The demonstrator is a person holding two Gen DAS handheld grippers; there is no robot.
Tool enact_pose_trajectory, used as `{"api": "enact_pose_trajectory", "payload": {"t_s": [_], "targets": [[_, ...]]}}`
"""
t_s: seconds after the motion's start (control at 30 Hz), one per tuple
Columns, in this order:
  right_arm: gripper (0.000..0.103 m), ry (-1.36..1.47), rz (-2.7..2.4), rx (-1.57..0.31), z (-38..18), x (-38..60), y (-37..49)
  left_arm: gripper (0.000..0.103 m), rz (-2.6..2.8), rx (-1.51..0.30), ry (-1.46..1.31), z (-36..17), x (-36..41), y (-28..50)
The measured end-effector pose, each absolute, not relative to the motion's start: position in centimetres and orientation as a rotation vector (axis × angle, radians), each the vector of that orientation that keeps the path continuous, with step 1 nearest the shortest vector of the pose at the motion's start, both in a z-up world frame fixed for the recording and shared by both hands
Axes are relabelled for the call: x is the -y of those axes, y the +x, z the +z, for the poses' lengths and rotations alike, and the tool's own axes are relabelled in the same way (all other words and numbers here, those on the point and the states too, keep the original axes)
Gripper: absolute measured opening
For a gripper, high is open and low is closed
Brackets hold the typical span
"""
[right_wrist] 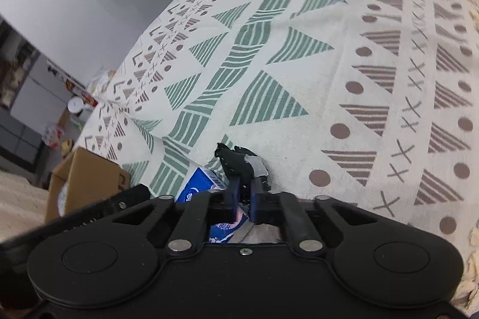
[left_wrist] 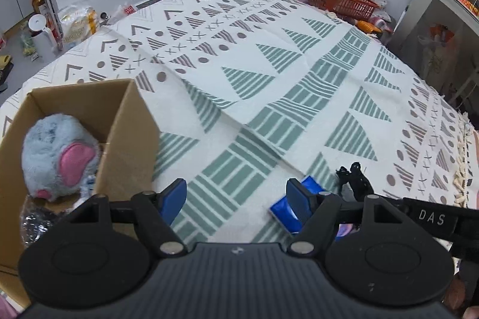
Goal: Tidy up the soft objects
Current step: 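Grasp the black lace item with the right gripper while the left moves to the blue tissue pack, then grasp the blue Vinda tissue pack with the left gripper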
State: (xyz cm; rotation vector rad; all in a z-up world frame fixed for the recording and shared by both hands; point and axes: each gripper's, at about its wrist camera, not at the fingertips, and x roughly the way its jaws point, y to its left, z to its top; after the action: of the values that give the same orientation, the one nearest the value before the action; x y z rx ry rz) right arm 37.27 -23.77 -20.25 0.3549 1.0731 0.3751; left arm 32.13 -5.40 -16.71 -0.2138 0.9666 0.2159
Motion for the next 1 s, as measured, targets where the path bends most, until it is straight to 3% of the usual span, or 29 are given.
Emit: {"api": "enact_pose_trajectory", "payload": {"t_s": [0.4, 1.0], "targets": [[0.004, 0.532, 0.331, -1.101, -20.2, 26.8, 37.2, 0.072, 0.16, -1.053, -0.269, -18.3, 8.1, 33.7], [0.004, 0.528, 0.294, -1.093, -20.4, 27.5, 37.5, 0.072, 0.264, -1.142, -0.44, -21.2, 9.2, 35.4]]}}
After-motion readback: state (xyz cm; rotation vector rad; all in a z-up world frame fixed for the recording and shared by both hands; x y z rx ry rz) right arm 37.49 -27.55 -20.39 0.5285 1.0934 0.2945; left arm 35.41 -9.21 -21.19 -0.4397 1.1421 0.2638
